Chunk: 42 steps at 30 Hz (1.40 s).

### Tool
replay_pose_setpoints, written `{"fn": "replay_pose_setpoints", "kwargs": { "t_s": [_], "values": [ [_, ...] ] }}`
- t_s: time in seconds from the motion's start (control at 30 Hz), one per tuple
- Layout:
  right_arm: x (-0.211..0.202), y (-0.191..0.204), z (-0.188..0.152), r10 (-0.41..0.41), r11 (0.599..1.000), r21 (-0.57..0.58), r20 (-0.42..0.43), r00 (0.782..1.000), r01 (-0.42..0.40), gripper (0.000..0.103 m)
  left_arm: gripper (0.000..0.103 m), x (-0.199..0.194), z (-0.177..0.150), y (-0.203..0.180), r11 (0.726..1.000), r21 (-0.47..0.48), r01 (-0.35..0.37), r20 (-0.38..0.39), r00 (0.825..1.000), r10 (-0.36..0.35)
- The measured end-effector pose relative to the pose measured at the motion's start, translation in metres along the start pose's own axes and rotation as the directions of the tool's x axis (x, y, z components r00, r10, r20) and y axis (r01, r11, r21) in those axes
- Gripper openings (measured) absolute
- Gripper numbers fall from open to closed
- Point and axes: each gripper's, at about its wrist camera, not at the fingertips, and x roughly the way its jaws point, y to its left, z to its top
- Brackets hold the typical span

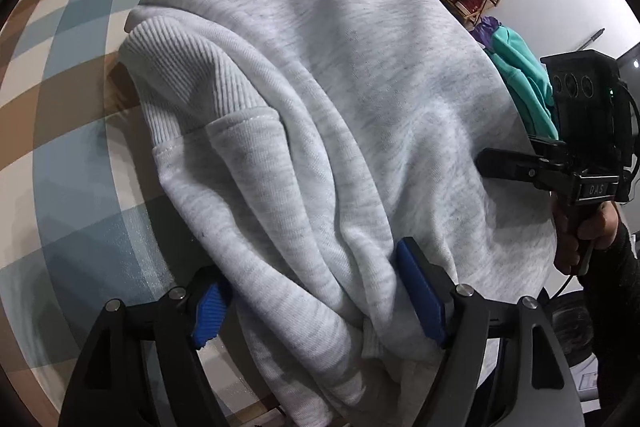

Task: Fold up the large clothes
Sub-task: 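Grasp the end of the grey sweatshirt strip with both grippers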

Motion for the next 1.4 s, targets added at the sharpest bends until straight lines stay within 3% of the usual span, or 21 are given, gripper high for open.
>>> {"fn": "replay_pose_setpoints", "kwargs": {
  "t_s": [0.17, 0.33, 0.53, 0.7, 0.77, 0.87, 0.93, 1.03, 1.2, 1.3, 1.33, 1.4],
  "values": [
    [-0.005, -0.001, -0.002, 0.016, 0.999, 0.052, -0.002, 1.000, -0.016, 0.074, 0.057, 0.000, 0.003, 0.020, 0.988, -0.081, 0.132, -0.030, 0.990, -0.135],
    [-0.017, -0.009, 0.000, 0.131, 0.983, 0.133, -0.025, 0.991, -0.127, 0.069, 0.049, 0.002, 0.007, 0.040, 0.956, -0.171, 0.240, -0.023, 0.969, -0.247],
    [-0.020, -0.018, 0.000, 0.185, 0.970, 0.169, -0.044, 0.982, -0.175, 0.067, 0.055, 0.007, 0.010, 0.036, 0.964, -0.142, 0.224, -0.022, 0.973, -0.230],
    [-0.017, -0.014, 0.000, 0.150, 0.979, 0.146, -0.048, 0.987, -0.142, 0.066, 0.054, 0.012, 0.014, 0.030, 0.963, -0.150, 0.225, -0.026, 0.973, -0.231],
    [-0.020, -0.006, 0.000, 0.120, 0.985, 0.130, -0.042, 0.992, -0.114, 0.065, 0.046, 0.011, 0.016, 0.030, 0.958, -0.150, 0.246, -0.024, 0.967, -0.252],
    [-0.029, 0.007, -0.003, 0.089, 0.993, 0.083, -0.011, 0.996, -0.088, 0.063, 0.038, 0.010, 0.020, 0.029, 0.929, -0.178, 0.325, 0.006, 0.944, -0.329],
    [-0.038, 0.017, -0.006, 0.076, 0.996, 0.050, 0.013, 0.997, -0.076, 0.061, 0.036, 0.013, 0.022, 0.023, 0.933, -0.160, 0.322, -0.003, 0.945, -0.326],
    [-0.053, 0.026, -0.008, 0.065, 0.998, 0.023, 0.053, 0.996, -0.067, 0.058, 0.031, 0.012, 0.027, 0.011, 0.924, -0.127, 0.360, 0.011, 0.932, -0.361],
    [-0.062, 0.024, -0.011, 0.057, 0.998, -0.008, 0.100, 0.993, -0.057, 0.058, 0.031, 0.021, 0.038, -0.007, 0.927, -0.098, 0.363, 0.017, 0.931, -0.363],
    [-0.054, 0.007, -0.016, 0.063, 0.996, 0.056, 0.088, 0.994, -0.068, 0.057, 0.031, 0.035, 0.044, -0.006, 0.944, -0.103, 0.312, -0.015, 0.949, -0.315],
    [-0.057, 0.002, -0.018, 0.063, 0.996, 0.065, 0.084, 0.995, -0.068, 0.057, 0.036, 0.039, 0.045, -0.004, 0.950, -0.123, 0.287, -0.029, 0.956, -0.292],
    [-0.055, -0.009, -0.021, 0.079, 0.993, 0.085, 0.084, 0.993, -0.086, 0.057, 0.049, 0.043, 0.047, 0.007, 0.936, -0.213, 0.279, -0.037, 0.955, -0.293]
  ]
}}
